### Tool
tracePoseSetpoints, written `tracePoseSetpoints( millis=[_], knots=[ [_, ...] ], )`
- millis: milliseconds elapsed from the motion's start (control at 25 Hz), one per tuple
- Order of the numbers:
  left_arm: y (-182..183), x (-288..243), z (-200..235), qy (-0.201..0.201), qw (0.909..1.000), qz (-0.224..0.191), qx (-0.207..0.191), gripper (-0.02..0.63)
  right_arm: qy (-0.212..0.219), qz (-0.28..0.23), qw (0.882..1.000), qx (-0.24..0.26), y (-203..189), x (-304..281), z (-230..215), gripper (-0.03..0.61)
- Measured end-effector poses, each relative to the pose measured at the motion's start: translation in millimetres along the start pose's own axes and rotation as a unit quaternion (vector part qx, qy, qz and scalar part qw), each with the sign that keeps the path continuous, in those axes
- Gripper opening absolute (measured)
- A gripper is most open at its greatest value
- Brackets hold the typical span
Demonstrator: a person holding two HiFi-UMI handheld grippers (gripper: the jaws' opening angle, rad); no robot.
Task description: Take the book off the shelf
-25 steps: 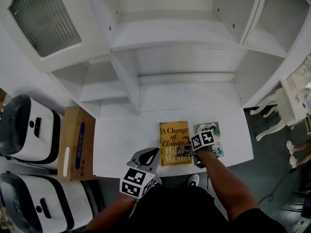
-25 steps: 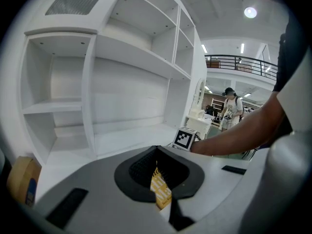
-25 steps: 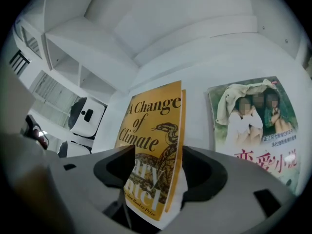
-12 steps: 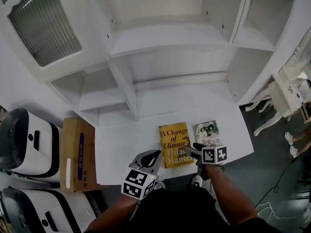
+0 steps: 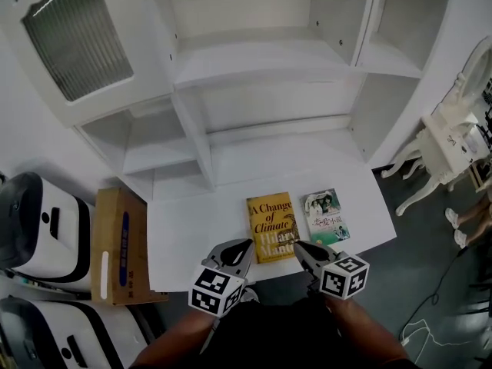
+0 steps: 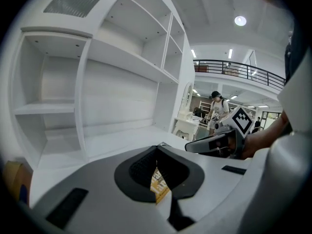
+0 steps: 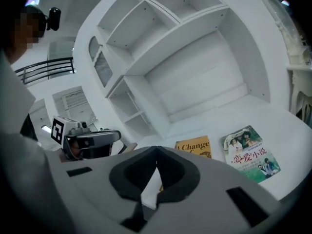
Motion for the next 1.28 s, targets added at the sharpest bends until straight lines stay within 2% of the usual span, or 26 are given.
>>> tracePoseSetpoints(
  millis=[160, 320, 440, 680, 840, 1000, 1120, 1280],
  knots=[
    [-0.7, -1.3, -20.9, 0.017, 0.9998, -0.011, 0.007, 0.011, 0.020, -0.019, 0.999, 0.044, 8.4, 21.9, -1.7, 0.028],
    [-3.2, -13.2, -53.3, 0.042, 0.9988, -0.018, 0.018, 0.011, 0.044, -0.031, 0.997, 0.056, 18.4, 55.5, -17.8, 0.028],
    [-3.8, -26.0, -87.1, 0.062, 0.9973, -0.026, 0.029, 0.011, 0.060, -0.037, 0.996, 0.059, 22.9, 90.3, -35.3, 0.028],
    [-6.2, -44.4, -166.7, 0.093, 0.9941, -0.040, 0.038, 0.011, 0.072, -0.034, 0.992, 0.096, 16.1, 151.7, -78.1, 0.028],
    [-18.2, -49.5, -208.1, 0.112, 0.9910, -0.045, 0.060, 0.011, 0.079, -0.034, 0.993, 0.083, 9.4, 180.9, -104.8, 0.028],
    [-24.0, -47.4, -239.4, 0.136, 0.9879, -0.041, 0.061, 0.011, 0.092, -0.032, 0.991, 0.091, 3.3, 202.3, -114.4, 0.028],
    [-20.3, -43.2, -254.0, 0.147, 0.9871, -0.040, 0.051, 0.011, 0.104, -0.034, 0.989, 0.098, 1.9, 211.4, -112.4, 0.028],
    [-20.1, -39.0, -259.1, 0.139, 0.9878, -0.037, 0.060, 0.011, 0.101, -0.033, 0.992, 0.073, -0.2, 218.3, -108.6, 0.028]
  ],
)
Point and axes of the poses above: the fingertips, and each gripper's own axes: x backward along the fingers, z to its left, y out of its top, the point moved 8 cm from there along x, backward along the fingers, and after that the axes turned 8 degrees about -y, right-handed, at the moved point
